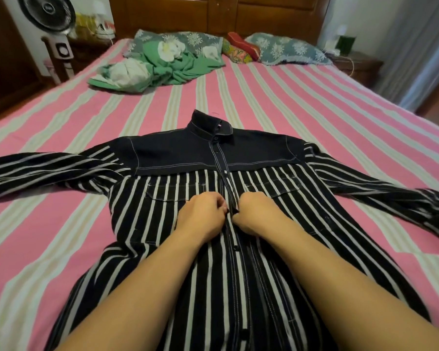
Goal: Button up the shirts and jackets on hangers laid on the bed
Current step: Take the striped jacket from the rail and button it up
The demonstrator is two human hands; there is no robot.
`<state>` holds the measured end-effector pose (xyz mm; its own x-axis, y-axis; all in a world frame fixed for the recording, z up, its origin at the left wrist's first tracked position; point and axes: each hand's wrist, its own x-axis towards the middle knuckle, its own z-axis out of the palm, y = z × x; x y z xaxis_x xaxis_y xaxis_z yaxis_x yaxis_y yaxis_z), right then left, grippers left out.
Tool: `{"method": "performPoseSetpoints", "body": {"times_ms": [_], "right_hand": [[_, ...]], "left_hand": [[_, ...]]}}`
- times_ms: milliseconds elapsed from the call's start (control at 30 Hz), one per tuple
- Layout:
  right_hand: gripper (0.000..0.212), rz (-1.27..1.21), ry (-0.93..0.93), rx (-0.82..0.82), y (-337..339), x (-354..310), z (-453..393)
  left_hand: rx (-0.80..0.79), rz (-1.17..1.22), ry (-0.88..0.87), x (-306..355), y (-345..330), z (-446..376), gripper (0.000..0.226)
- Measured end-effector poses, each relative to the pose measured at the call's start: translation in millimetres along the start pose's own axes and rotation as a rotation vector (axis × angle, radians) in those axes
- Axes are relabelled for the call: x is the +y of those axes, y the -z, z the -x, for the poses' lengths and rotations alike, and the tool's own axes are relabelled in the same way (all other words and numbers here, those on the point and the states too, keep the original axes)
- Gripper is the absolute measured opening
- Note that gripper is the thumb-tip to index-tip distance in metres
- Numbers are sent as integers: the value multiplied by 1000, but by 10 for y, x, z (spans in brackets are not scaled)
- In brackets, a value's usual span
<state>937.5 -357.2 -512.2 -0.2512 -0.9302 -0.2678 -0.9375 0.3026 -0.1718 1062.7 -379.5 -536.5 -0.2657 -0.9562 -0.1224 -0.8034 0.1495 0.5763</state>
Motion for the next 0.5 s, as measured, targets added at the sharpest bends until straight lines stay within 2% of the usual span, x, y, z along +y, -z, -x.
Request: {"method": "performPoseSetpoints", "body": {"times_ms": [100, 167, 200, 267, 333, 367, 500], "right_hand": [[18, -455, -118, 36, 19, 75, -75], [10, -810, -182, -35, 67, 133, -80], [15, -916, -209, -78, 84, 154, -93], [24, -966, -202, -127, 109, 165, -103], [10, -917, -161, -102, 69, 138, -69], [10, -929, -154, -78, 36, 133, -39], [14, -1023, -104, -12, -182, 175, 56]], "left_hand": [[39, 44, -36, 18, 17, 8, 9], [67, 108, -66, 41, 1, 1, 10], [70, 130, -74, 59, -5, 3, 11], [39, 250, -30, 68, 0, -21, 13], [-49, 507, 77, 48, 26, -26, 15], [-99, 612, 126, 38, 45, -15, 16], [-143, 673, 166, 6, 39, -35, 17]]}}
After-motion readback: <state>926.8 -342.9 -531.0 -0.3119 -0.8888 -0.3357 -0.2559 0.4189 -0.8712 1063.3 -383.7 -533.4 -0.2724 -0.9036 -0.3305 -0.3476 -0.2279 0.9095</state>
